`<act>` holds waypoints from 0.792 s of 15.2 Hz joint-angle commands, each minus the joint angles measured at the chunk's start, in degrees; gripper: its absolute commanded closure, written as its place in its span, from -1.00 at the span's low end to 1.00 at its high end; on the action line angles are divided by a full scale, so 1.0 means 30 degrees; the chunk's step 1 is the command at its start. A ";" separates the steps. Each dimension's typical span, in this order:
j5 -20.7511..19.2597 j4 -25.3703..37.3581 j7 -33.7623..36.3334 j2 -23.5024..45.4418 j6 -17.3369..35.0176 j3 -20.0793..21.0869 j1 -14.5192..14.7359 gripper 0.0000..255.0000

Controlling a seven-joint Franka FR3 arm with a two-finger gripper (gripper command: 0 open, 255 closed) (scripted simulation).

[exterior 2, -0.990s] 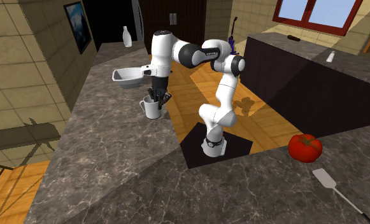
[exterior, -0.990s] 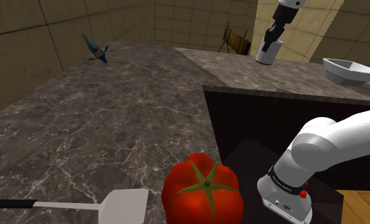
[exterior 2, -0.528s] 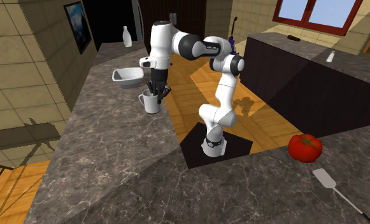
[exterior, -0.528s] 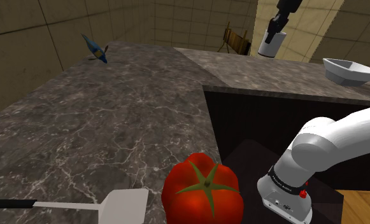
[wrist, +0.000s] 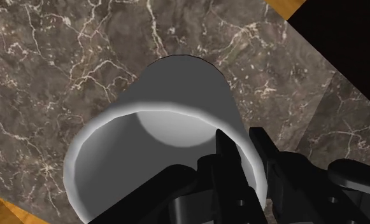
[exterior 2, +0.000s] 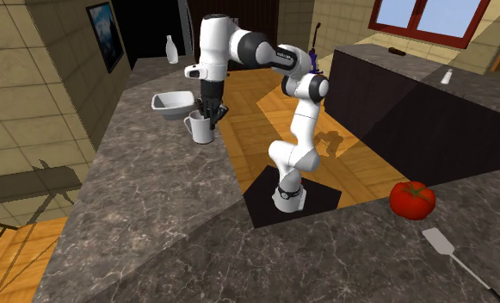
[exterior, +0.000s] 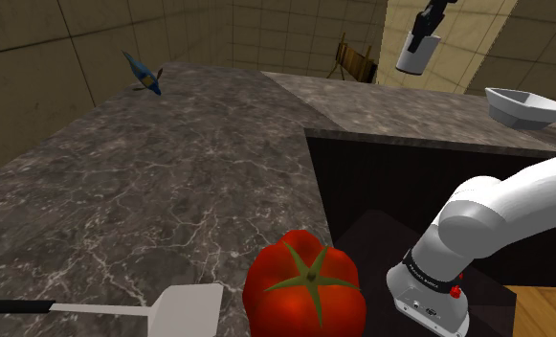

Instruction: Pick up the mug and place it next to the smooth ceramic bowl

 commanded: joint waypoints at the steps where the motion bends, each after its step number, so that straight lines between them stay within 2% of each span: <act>1: -0.0193 0.0333 -0.0870 0.0073 -0.0124 -0.0695 -0.0127 1.00; 12: -0.0704 0.3177 -0.6640 0.1799 -0.0326 -0.5908 -0.0393 1.00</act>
